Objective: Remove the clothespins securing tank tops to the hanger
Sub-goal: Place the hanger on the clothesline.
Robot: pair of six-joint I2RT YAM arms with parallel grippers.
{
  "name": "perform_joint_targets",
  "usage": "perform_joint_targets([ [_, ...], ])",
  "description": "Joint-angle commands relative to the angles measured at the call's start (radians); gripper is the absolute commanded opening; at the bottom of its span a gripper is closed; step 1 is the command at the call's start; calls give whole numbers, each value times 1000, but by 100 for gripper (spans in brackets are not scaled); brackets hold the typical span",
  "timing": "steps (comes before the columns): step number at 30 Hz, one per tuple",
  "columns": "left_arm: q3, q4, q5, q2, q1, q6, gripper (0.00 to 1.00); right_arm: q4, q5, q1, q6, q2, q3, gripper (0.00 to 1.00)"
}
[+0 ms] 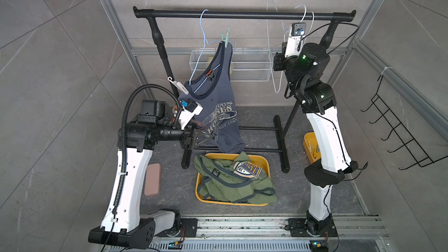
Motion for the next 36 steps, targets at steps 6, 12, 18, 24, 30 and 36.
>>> perform_joint_targets([
  [6,64,-65,54,-1,-4,71,68,-30,-24,-16,18,4,8,0],
  [12,112,-144,89,-11,-3,142,72,-60,-33,-17,16,0,5,4],
  [18,136,-169,92,-22,-4,168,74,-93,-45,-17,18,-10,-6,28],
  [24,237,-197,46,-24,-4,187,80,-92,-84,-17,23,-66,-23,52],
  [30,384,-65,-191,-25,-4,21,82,-15,-148,-18,94,-249,-196,56],
  [36,450,14,-361,-23,-4,-80,87,-55,-230,-12,244,-360,-261,60],
])
